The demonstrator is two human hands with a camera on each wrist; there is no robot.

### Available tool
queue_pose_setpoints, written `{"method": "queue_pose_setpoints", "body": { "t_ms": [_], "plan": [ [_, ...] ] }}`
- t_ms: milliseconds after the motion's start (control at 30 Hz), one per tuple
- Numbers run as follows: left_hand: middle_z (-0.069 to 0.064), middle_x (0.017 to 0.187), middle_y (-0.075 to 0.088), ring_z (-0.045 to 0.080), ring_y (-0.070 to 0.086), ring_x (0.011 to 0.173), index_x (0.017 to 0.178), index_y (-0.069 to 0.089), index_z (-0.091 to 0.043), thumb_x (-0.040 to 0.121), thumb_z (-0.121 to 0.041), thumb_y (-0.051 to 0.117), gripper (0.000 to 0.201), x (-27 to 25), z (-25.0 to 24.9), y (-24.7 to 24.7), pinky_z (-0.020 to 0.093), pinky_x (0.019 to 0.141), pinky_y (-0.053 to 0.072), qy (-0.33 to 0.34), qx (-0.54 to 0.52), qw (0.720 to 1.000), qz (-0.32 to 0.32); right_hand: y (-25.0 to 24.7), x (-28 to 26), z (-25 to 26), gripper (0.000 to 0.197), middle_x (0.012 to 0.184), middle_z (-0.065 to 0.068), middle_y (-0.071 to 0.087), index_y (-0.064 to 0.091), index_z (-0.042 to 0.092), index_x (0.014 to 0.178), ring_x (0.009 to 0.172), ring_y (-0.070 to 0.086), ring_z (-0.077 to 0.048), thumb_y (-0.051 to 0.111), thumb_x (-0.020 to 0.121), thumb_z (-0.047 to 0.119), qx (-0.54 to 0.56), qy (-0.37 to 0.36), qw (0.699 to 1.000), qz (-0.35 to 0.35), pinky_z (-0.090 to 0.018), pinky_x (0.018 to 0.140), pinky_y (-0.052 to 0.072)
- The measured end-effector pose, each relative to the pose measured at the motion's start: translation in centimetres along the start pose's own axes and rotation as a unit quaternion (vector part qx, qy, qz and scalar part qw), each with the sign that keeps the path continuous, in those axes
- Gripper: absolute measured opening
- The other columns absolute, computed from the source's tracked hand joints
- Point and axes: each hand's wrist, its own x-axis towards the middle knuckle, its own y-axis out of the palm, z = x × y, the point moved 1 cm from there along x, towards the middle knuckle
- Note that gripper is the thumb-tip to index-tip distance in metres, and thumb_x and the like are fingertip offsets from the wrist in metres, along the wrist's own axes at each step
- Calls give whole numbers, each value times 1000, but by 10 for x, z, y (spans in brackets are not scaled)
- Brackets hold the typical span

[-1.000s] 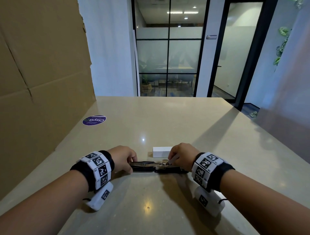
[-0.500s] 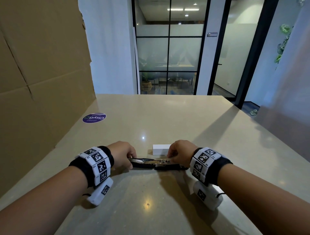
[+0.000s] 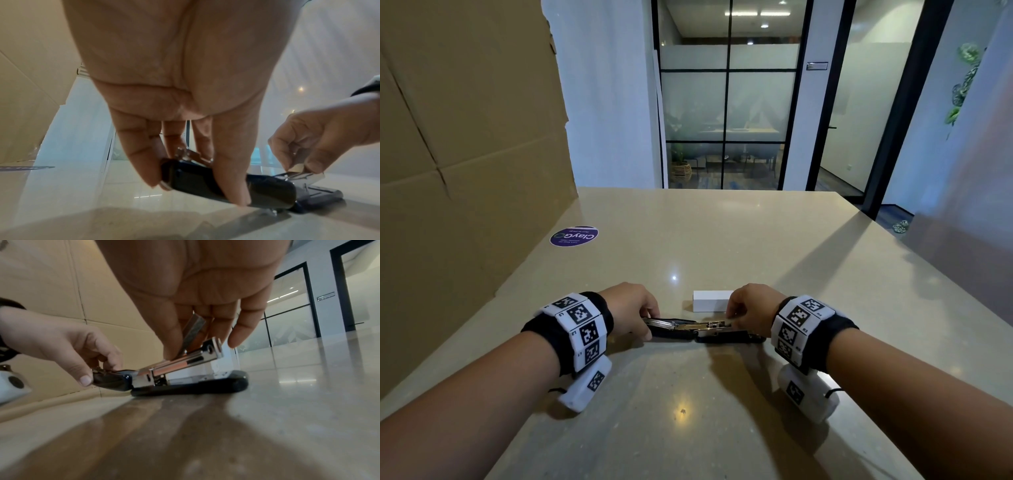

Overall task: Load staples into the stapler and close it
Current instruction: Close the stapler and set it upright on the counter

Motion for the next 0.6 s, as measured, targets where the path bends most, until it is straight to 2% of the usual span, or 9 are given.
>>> {"method": "queue_pose_setpoints", "body": {
  "t_ms": [100, 200, 300, 433, 600],
  "plan": [
    [-1, 106, 70, 17, 64, 96, 111, 70, -22, 78, -20, 74, 34, 0, 0, 0, 26, 81, 50, 2, 3, 1000, 1, 1, 1, -1, 22, 115, -3, 67, 69, 16, 105, 105, 62, -21, 66, 83, 18, 13, 4, 1000, -2, -29, 91, 49],
    [-1, 103, 70, 16, 63, 90, 109, 71, -22, 77, -21, 75, 33, 0, 0, 0, 24, 76, 48, 3, 6, 1000, 1, 3, 0, -1, 23, 117, -5, 65, 66, 13, 108, 102, 60, -21, 64, 85, 17, 28, 4, 1000, -7, -26, 88, 46],
    [-1, 104, 70, 18, 64, 93, 109, 71, -22, 76, -21, 75, 33, 1, 1, 0, 27, 80, 50, 3, 7, 1000, -1, 4, 1, -1, 22, 116, -5, 67, 67, 13, 107, 103, 61, -22, 63, 86, 18, 16, 2, 1000, 2, -25, 85, 45],
    [0, 105, 71, 19, 65, 97, 110, 70, -21, 77, -20, 75, 34, 1, 1, 0, 29, 84, 51, 1, 3, 1000, -1, 3, 2, 1, 23, 119, -6, 65, 67, 13, 108, 108, 60, -24, 63, 86, 17, 6, 3, 1000, 13, -27, 90, 46],
    [-1, 104, 71, 17, 64, 93, 109, 71, -22, 77, -20, 75, 33, 2, 2, 1, 25, 77, 48, 5, 6, 1000, 1, 5, 0, 4, 26, 123, -8, 62, 64, 11, 113, 113, 57, -24, 59, 87, 15, 8, 2, 1000, 7, -26, 91, 43]
  ]
}}
